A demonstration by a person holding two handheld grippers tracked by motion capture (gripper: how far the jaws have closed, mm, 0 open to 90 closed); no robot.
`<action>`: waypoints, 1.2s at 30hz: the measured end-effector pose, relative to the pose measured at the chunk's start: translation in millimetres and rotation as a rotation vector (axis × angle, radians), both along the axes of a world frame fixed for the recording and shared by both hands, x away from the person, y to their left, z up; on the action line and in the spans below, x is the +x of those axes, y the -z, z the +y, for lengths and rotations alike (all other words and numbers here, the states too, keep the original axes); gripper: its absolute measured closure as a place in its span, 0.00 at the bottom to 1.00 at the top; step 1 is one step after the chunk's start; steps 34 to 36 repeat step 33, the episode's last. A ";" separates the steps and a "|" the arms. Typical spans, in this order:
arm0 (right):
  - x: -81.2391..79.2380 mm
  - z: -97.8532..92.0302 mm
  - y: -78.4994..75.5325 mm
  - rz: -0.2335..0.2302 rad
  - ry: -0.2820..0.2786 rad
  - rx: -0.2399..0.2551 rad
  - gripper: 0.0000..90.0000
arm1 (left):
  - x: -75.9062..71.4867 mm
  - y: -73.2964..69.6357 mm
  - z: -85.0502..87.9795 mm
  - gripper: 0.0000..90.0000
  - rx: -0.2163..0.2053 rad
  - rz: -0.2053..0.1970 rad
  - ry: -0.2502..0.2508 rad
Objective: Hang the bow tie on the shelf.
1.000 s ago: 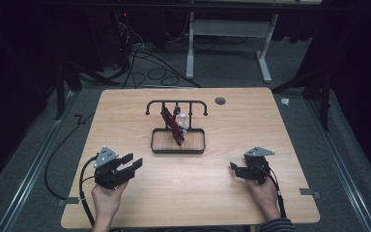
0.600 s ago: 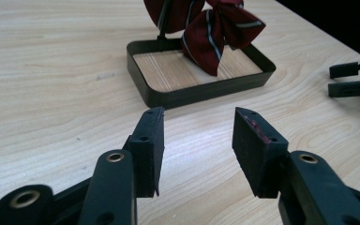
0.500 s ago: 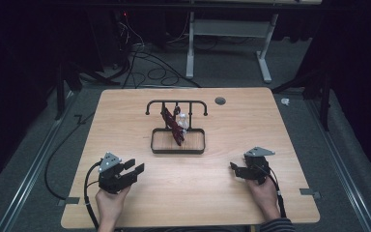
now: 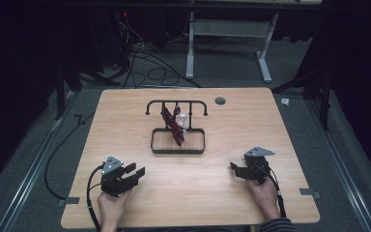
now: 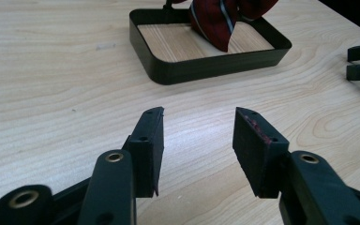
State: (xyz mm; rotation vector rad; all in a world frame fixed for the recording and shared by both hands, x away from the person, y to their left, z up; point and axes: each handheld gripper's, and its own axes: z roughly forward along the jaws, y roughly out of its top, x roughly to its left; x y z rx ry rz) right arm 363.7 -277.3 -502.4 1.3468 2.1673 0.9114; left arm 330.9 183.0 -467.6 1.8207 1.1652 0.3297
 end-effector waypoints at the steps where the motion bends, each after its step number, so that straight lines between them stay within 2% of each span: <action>1: 0.0 0.0 0.0 0.000 0.000 0.000 0.35 | 0.1 1.4 0.0 0.60 0.001 0.004 -0.001; 8: 0.0 0.0 0.0 0.000 0.000 0.000 0.35 | 0.5 11.5 -2.0 0.60 0.020 0.016 -0.013; 14: 0.0 0.0 0.0 0.000 0.000 0.000 0.35 | 1.2 22.3 -5.1 0.59 0.074 0.021 -0.028; 18: 0.0 0.1 0.0 0.000 0.000 0.000 0.35 | 1.8 27.7 -5.6 0.58 0.093 0.023 -0.038; 19: 0.0 0.1 0.0 0.000 0.001 0.000 0.35 | 2.3 32.0 -6.8 0.58 0.126 0.024 -0.050; 20: 0.0 0.1 0.0 0.000 0.001 0.000 0.35 | 2.3 32.0 -6.8 0.58 0.126 0.024 -0.050; 21: 0.0 0.1 0.0 0.000 0.001 0.000 0.35 | 2.7 37.5 -9.9 0.58 0.177 0.024 -0.065; 28: -0.1 0.3 0.0 0.000 0.002 0.001 0.35 | 1.2 39.3 -17.3 0.54 0.253 -0.008 -0.066; 36: -0.1 0.4 0.0 0.001 0.005 0.002 0.35 | 1.4 39.5 -17.6 0.50 0.247 -0.005 -0.065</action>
